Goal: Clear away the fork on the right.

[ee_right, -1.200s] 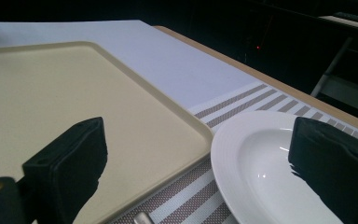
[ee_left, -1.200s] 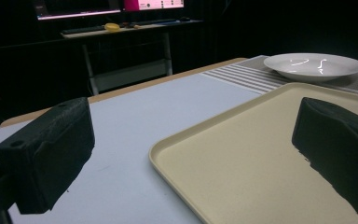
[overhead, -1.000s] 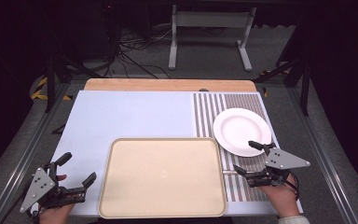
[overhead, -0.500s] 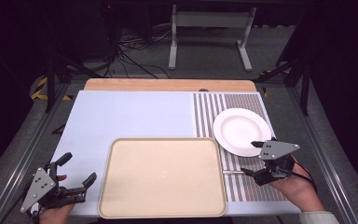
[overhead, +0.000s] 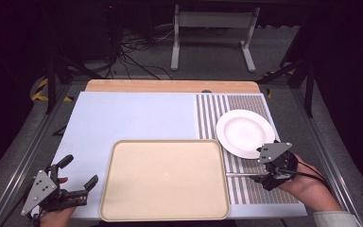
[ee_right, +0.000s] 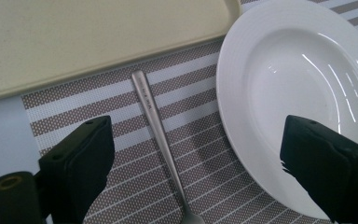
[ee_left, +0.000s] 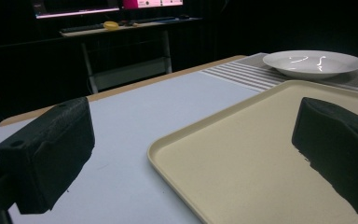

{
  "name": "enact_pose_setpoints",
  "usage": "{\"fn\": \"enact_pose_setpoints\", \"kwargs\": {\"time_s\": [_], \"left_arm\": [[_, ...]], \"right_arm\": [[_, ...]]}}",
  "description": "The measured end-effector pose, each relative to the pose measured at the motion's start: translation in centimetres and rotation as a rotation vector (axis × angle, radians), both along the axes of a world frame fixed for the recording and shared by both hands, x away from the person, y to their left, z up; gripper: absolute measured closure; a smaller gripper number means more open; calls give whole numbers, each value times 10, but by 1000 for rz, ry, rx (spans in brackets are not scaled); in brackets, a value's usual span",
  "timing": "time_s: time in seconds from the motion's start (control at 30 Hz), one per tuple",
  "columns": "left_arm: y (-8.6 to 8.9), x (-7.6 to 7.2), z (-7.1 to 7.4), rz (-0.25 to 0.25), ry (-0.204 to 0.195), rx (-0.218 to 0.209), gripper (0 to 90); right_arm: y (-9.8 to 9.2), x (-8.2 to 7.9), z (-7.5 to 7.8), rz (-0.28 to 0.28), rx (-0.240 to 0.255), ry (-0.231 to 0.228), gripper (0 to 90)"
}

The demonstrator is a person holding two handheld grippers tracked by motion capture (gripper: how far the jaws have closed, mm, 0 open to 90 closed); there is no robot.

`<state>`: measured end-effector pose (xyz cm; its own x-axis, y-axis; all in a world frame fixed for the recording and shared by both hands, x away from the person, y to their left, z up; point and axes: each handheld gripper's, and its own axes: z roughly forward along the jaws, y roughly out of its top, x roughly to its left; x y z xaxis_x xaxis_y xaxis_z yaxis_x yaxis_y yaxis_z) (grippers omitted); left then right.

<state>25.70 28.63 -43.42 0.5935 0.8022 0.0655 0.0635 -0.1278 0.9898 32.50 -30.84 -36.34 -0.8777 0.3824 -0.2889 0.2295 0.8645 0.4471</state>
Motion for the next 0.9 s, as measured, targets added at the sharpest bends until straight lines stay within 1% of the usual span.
{"fn": "enact_pose_setpoints", "kwargs": {"time_s": [0.13,0.2,0.27,0.33,0.47,0.57,0.7,0.73,0.8,0.83,0.9], "left_arm": [[0,0,0,0,-1,-2,2],[0,0,0,-1,2,-1,3],[0,0,0,-4,0,-1,3],[0,0,0,-3,1,1,3],[0,0,0,0,3,-3,3],[0,0,0,0,0,-2,3],[1,0,0,0,2,-3,3],[1,0,0,0,2,-3,3],[0,0,0,0,2,-4,3],[0,0,0,1,4,-5,3],[0,0,0,0,2,-4,3]], "right_arm": [[1,2,-1,8,-33,32,105],[1,3,-2,13,-38,39,105],[4,5,-6,34,-59,85,106],[6,7,-8,47,-82,105,109],[7,11,-9,49,-108,122,114],[6,12,-10,42,-112,126,117],[4,15,-13,45,-116,148,133],[3,16,-13,46,-112,150,140],[-1,17,-15,60,-111,166,188],[-3,18,-17,61,-113,179,218],[-6,19,-20,65,-124,192,272]]}}
